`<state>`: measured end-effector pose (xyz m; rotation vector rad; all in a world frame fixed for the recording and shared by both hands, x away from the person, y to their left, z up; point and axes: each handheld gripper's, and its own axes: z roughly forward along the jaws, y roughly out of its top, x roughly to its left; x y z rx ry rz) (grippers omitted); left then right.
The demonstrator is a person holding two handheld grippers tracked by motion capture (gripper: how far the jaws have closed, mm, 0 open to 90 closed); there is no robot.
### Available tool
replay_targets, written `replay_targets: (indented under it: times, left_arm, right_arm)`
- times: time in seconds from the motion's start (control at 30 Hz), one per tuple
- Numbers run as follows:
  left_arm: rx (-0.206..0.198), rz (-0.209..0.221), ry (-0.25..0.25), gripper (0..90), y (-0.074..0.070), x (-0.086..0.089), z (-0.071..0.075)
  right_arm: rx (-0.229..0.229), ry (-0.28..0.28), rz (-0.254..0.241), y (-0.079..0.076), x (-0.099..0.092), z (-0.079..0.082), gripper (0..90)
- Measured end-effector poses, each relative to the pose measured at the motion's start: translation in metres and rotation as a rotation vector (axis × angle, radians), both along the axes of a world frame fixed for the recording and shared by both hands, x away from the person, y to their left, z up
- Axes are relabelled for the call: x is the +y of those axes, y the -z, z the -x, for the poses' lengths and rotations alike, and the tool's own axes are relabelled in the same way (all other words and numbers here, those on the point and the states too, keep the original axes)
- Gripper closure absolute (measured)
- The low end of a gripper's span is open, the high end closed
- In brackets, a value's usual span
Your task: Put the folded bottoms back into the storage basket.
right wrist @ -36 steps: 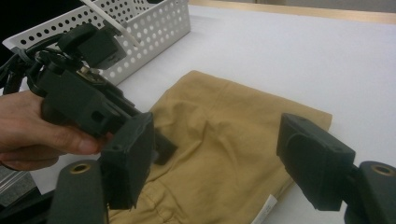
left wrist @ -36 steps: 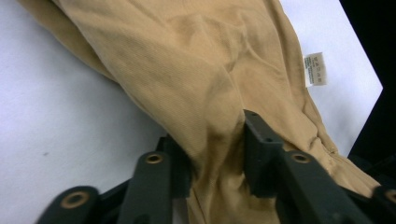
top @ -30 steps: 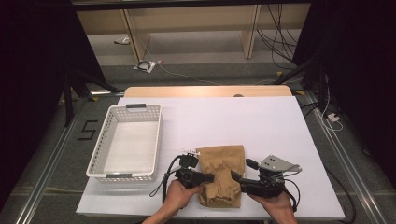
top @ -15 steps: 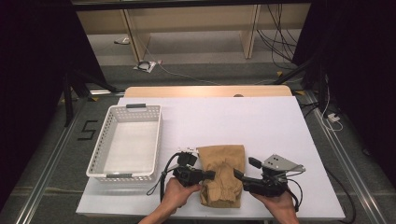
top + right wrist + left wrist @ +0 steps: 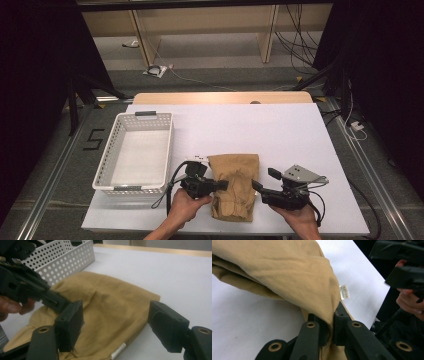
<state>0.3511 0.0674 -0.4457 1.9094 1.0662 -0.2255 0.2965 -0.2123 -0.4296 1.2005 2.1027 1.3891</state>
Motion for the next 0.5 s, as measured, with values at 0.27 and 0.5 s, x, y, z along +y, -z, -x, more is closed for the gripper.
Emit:
replay_targets:
  times: [0.27, 0.5]
  left_arm:
    - [-0.01, -0.001, -0.002, 84.5, -0.005, 0.006, -0.001]
    - [-0.055, -0.018, 0.023, 84.6, -0.021, 0.008, 0.001]
  right_arm:
    - [0.045, -0.001, 0.036, 0.005, 0.003, -0.003, 29.6]
    - [0.037, -0.002, 0.029, 0.004, 0.002, -0.003, 29.6]
